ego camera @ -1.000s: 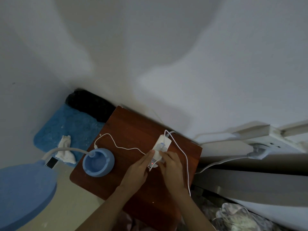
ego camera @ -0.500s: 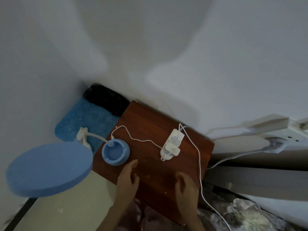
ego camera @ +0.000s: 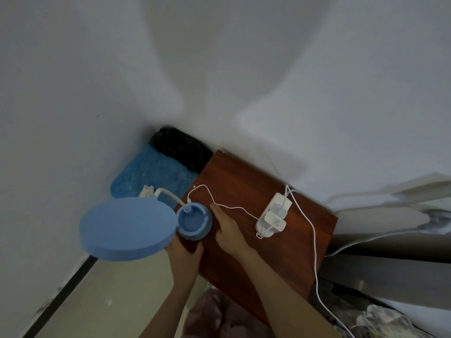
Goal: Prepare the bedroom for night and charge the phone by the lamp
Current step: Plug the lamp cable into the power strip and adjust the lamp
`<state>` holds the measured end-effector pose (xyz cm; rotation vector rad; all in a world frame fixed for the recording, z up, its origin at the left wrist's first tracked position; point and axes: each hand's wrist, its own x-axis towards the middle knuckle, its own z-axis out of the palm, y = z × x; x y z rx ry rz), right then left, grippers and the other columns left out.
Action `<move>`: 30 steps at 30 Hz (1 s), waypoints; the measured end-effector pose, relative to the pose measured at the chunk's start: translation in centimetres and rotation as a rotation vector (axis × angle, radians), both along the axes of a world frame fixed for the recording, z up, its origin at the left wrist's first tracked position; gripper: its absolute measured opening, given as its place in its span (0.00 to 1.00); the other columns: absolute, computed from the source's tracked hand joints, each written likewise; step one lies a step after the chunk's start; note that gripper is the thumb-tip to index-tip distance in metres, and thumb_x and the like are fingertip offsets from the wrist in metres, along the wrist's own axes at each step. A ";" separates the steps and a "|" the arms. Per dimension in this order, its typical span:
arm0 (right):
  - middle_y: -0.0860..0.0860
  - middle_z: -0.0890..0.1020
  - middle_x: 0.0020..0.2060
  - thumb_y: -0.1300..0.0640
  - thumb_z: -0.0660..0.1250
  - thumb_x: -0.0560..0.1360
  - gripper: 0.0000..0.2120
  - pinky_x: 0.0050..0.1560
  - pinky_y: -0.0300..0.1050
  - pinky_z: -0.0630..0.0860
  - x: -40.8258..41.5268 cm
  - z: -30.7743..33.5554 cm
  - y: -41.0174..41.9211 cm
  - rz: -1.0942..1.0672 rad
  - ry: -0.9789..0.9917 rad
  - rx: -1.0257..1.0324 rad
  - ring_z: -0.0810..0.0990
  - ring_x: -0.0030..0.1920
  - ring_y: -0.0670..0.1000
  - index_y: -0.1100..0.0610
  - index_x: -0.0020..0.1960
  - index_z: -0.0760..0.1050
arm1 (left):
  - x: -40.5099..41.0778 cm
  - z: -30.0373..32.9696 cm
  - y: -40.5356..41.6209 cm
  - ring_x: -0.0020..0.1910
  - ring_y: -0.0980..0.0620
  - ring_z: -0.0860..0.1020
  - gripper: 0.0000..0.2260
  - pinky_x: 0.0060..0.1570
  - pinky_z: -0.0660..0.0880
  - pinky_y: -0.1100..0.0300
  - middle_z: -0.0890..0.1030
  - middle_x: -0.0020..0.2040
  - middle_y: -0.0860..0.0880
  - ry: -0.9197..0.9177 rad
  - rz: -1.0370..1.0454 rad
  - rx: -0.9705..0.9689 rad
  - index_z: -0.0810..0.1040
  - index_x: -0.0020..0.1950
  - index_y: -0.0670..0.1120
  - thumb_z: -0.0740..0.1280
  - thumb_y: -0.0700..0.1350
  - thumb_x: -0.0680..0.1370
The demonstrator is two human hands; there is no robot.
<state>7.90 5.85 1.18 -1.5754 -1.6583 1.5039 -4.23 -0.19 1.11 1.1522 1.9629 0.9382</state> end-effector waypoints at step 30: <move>0.35 0.50 0.72 0.38 0.70 0.65 0.39 0.65 0.30 0.63 3.9 18.0 -5.8 -0.147 0.138 0.625 0.55 0.71 0.38 0.33 0.69 0.53 | -1.4 21.1 2.0 0.48 0.61 0.79 0.43 0.41 0.77 0.68 0.82 0.49 0.62 -0.613 -0.389 0.036 0.72 0.56 0.52 0.79 0.62 0.45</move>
